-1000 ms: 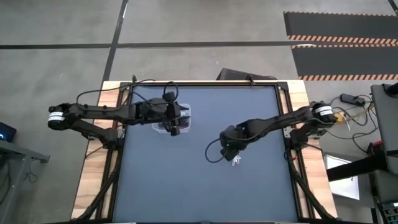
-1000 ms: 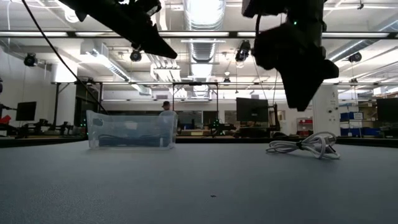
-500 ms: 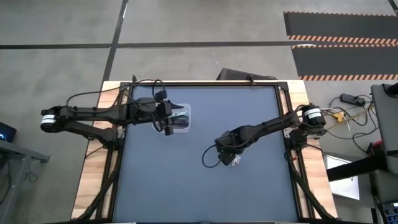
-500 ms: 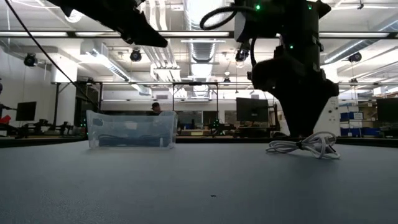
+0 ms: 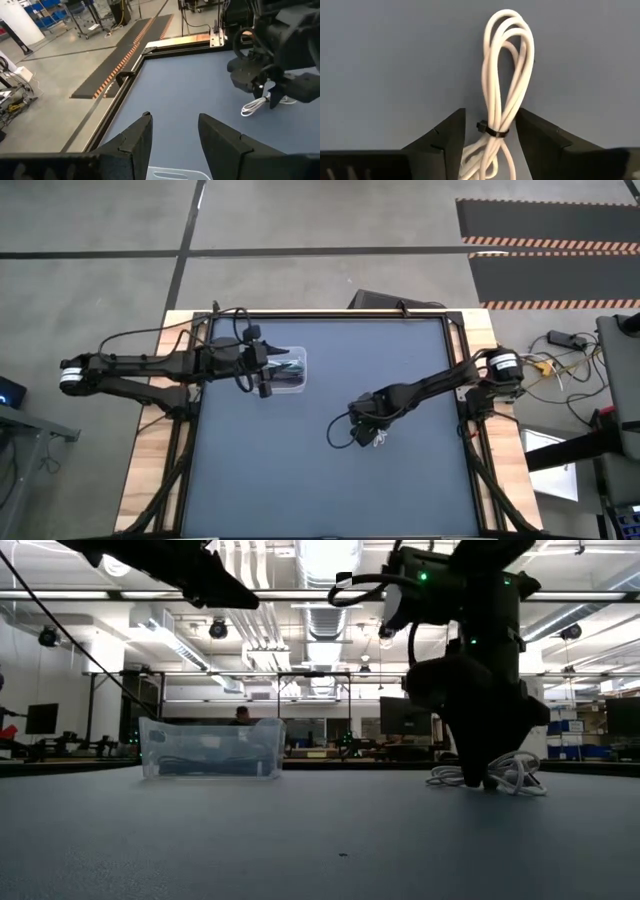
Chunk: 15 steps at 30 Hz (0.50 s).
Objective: Pick and place USB-C Cables
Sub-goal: Put the white charger cable into the bin
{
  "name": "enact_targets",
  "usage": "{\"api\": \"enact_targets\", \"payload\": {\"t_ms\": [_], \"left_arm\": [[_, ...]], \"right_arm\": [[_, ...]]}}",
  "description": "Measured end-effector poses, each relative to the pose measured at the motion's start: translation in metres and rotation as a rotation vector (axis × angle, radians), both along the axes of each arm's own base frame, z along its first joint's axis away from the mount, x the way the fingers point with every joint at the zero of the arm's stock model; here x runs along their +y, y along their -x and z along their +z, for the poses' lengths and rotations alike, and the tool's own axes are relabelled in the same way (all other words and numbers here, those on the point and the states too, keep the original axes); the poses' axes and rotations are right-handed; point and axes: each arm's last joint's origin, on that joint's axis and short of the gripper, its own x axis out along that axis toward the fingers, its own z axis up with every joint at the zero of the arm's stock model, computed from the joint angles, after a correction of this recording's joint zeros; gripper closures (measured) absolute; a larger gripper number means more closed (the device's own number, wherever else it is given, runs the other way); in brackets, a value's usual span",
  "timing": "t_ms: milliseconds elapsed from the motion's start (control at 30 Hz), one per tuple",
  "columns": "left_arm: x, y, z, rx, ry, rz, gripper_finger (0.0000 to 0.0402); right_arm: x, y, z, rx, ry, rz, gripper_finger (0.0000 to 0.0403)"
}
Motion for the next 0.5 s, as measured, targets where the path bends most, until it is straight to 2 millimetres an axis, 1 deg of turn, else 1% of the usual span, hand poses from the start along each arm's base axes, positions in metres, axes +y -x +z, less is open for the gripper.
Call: {"api": "enact_targets", "payload": {"t_ms": [100,267,500], "left_arm": [[0.0,0.0,-0.001,0.0,0.007,0.002,0.0258],[0.0,0.0,-0.001,-0.004,0.012,0.004,0.0258],[0.0,0.0,0.0,-0.024,0.017,0.006,0.0258]], "right_arm": [[-0.002,0.003,-0.004,-0.019,-0.009,-0.007,0.025],[-0.008,0.006,-0.002,-0.037,-0.005,0.018,0.0276],[-0.02,0.005,0.007,-0.079,0.03,0.128,0.0352]]}}
